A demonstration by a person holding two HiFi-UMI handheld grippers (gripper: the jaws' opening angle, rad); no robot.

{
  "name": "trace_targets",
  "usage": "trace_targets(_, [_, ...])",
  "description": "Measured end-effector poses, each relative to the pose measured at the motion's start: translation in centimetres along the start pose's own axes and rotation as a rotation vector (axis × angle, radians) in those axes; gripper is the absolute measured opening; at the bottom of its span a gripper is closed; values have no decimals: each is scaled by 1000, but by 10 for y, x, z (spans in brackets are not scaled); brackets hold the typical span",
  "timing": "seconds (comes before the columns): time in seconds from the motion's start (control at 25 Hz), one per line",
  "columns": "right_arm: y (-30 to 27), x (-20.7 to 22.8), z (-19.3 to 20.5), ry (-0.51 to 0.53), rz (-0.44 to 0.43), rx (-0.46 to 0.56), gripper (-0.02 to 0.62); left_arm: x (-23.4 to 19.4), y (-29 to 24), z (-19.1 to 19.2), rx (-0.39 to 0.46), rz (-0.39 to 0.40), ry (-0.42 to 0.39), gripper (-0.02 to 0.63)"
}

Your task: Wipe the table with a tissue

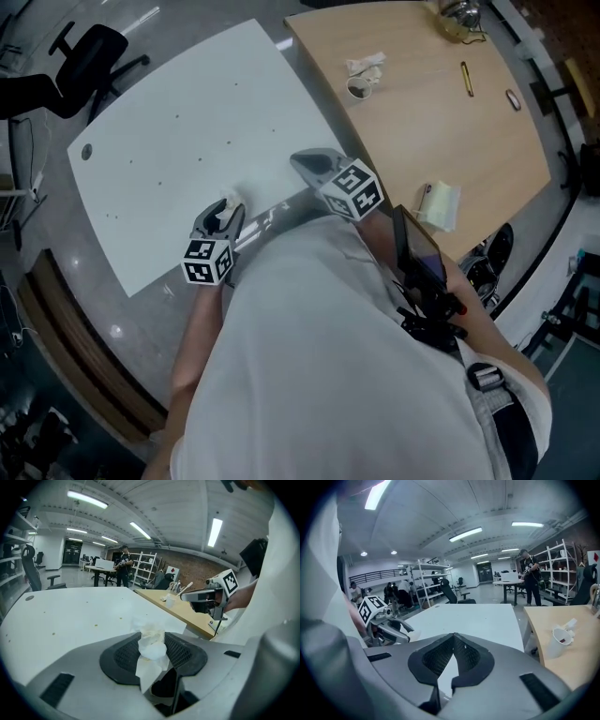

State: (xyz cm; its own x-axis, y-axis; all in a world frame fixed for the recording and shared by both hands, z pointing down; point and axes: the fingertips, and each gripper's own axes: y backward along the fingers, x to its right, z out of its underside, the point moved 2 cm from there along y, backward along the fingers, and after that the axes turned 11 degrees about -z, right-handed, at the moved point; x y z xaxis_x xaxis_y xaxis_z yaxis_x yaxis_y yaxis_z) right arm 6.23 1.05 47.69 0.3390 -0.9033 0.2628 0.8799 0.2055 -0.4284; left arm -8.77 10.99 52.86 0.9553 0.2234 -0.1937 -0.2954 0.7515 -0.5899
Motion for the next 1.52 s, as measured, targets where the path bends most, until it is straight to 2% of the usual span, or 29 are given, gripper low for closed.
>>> trace_targets(0.2, [-5, 19, 1, -28, -23, 2, 17, 10, -20, -18, -21, 25, -19, 161])
trace_targets(0.4, [-2, 39, 7, -80, -36, 5, 18, 19, -51, -33, -77, 70, 1, 160])
trace_targets(0.52, [4, 54, 16, -124, -32, 16, 18, 28, -75, -37, -131, 75, -46, 160])
trace_targets(0.72, [8, 76, 28, -196, -35, 38, 17, 34, -116, -40, -237, 22, -114, 160])
trace_targets(0.84, [6, 79, 35, -242, -39, 57, 18, 36, -132, -44, -288, 16, -181, 160])
trace_targets(1.0, [2, 93, 39, -256, -46, 69, 18, 30, -167, -55, -326, 5, -243, 155])
trace_targets(1.24, [-3, 113, 34, -290, -70, 94, 18, 10, -202, -69, -437, -87, -292, 139])
trace_targets(1.52, [-2, 126, 29, -334, -97, 118, 18, 7, -218, -66, -544, -130, -442, 130])
